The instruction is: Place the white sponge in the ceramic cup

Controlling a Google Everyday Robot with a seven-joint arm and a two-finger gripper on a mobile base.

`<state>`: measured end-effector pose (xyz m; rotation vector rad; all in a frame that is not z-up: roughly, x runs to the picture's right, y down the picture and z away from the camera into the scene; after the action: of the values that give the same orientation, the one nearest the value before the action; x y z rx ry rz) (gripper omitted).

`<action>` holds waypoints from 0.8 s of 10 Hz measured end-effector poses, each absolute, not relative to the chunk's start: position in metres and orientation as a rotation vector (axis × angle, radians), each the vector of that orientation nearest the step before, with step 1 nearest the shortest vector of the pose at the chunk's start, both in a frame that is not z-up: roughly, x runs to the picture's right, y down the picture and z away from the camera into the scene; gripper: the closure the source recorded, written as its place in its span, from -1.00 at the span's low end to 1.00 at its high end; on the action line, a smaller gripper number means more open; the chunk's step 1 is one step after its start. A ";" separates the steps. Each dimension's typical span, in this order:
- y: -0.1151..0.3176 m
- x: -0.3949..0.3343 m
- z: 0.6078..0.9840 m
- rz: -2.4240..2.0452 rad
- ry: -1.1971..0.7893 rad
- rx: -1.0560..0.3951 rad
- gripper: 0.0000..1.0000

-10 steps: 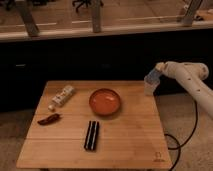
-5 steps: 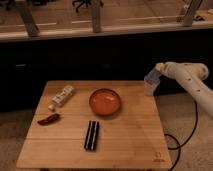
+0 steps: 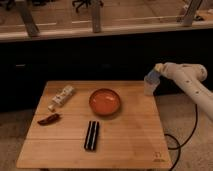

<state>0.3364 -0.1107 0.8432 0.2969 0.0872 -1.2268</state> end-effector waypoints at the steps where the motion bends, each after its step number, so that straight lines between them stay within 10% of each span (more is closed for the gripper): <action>1: -0.110 0.334 0.842 -1.247 0.103 0.301 1.00; 8: -0.108 0.330 0.841 -1.270 0.108 0.308 0.79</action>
<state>0.3304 -0.1075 0.8414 0.3076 0.1081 -1.2701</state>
